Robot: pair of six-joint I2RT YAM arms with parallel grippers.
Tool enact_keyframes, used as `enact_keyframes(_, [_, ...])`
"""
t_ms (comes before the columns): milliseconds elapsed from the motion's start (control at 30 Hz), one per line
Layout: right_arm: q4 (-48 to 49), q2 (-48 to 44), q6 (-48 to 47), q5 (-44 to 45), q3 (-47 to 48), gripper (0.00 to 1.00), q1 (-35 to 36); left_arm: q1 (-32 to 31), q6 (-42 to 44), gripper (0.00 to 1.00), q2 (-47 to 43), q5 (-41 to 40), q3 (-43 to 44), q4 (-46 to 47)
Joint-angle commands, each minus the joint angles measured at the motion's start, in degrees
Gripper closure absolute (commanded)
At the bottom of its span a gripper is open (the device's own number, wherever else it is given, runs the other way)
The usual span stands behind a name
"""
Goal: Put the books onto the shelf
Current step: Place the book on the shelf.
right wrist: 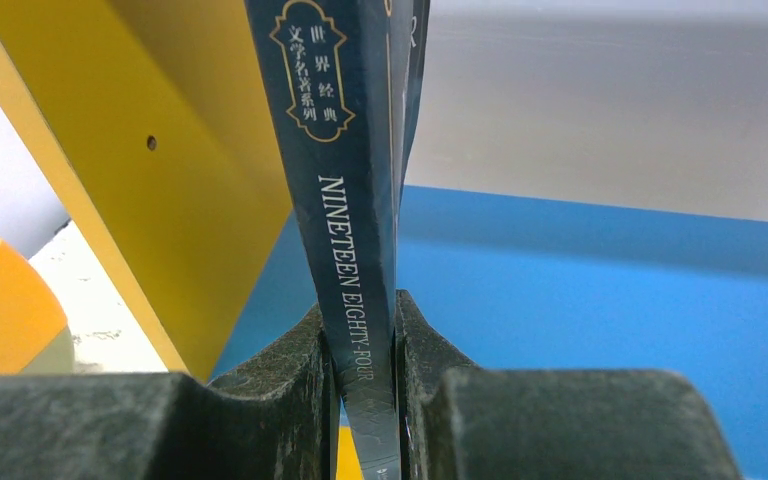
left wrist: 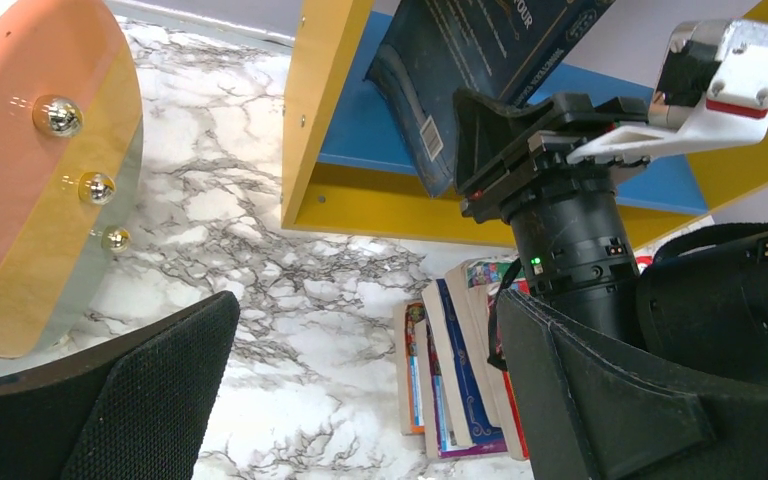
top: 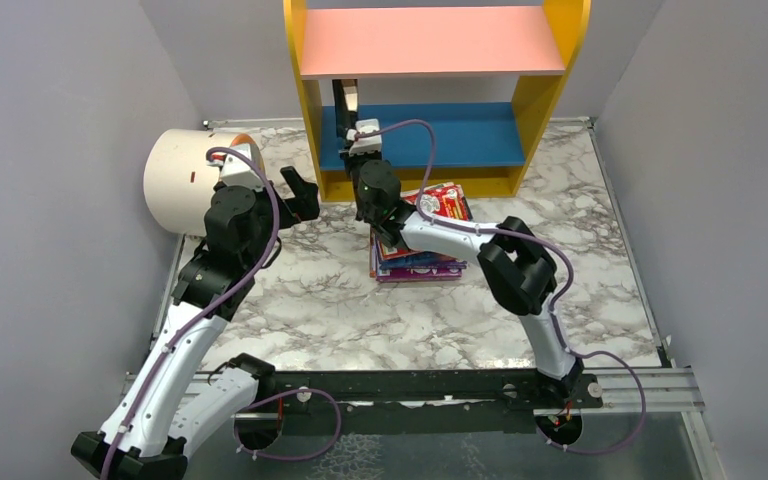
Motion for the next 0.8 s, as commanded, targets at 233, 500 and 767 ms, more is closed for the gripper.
enact_keyframes(233, [-0.37, 6.76, 1.80, 1.91, 16.24, 0.99, -0.12, 0.36, 1.89, 0.01, -1.84, -2.75, 0.22, -0.50])
enact_keyframes(500, [-7.37, 11.80, 3.87, 3.73, 25.67, 0.99, -0.14, 0.33, 2.42, 0.01, -1.63, -2.93, 0.14, -0.65])
enact_keyframes(767, [-9.68, 16.05, 4.24, 4.11, 32.22, 0.99, -0.11, 0.47, 3.17, 0.01, -1.78, -3.74, -0.14, -0.71])
